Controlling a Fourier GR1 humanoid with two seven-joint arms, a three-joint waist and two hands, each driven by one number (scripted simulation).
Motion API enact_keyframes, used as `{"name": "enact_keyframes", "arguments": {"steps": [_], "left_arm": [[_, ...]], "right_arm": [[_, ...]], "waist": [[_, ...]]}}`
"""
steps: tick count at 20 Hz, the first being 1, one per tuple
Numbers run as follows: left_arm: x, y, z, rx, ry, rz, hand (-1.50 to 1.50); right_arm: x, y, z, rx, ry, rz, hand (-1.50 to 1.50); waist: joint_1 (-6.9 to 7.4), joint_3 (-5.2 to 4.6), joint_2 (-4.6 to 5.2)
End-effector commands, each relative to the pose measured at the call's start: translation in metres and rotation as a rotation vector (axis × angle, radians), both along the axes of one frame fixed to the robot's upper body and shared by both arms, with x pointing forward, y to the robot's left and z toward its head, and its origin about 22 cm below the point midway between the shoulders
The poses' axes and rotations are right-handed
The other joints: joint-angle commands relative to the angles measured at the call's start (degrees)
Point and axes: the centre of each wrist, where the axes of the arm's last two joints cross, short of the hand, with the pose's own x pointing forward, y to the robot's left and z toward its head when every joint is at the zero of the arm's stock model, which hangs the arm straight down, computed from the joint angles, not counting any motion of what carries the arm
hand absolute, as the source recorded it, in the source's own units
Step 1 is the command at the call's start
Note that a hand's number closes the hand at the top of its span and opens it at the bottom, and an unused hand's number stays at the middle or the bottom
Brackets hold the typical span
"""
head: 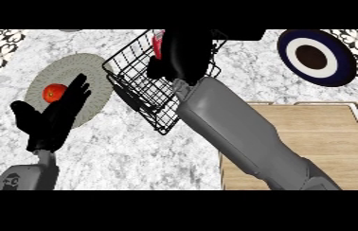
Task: Pick the can from the tray and place it in the tiered basket
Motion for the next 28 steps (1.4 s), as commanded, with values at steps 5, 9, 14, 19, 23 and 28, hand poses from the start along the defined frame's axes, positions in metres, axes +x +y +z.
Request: {"name": "enact_keyframes", "arguments": {"steps": [5, 9, 14, 19, 23, 28], "left_arm": [[-0.004, -0.007, -0.002, 0.004, -0.002, -0.022, 0.00], [-0.006, -0.006, 0.004, 0.005, -0.002, -0.007, 0.00], [-0.004, -0.019, -0.001, -0.008, -0.002, -0.023, 0.00], [-0.016, -0.002, -0.011, -0.003, 0.002, -0.023, 0.00], [-0.008, 0.005, -0.008, -0.004, 0.010, -0.003, 0.00], [-0.011, 0.017, -0.005, 0.001, 0.009, 0.040, 0.00]], "right_arm": [[0.019, 0.003, -0.003, 0.196, -0.138, -0.106, -1.50], [0.025, 0.007, -0.028, 0.147, -0.106, -0.097, -1.50], [0.033, 0.011, -0.013, 0.248, -0.185, -0.120, -1.50], [0.040, -0.003, 0.003, 0.460, -0.233, -0.122, -1.50], [0.034, -0.011, 0.013, 0.648, -0.337, -0.112, -1.50], [0.032, -0.030, 0.040, 0.807, -0.432, -0.139, -1.50]], "waist": [[0.67, 0.01, 0.11], [0.86, 0.01, 0.06], [1.52, -0.02, 0.29], [1.12, 0.02, 0.18], [-0.22, 0.06, 0.02], [-1.79, 0.09, -0.52]]}}
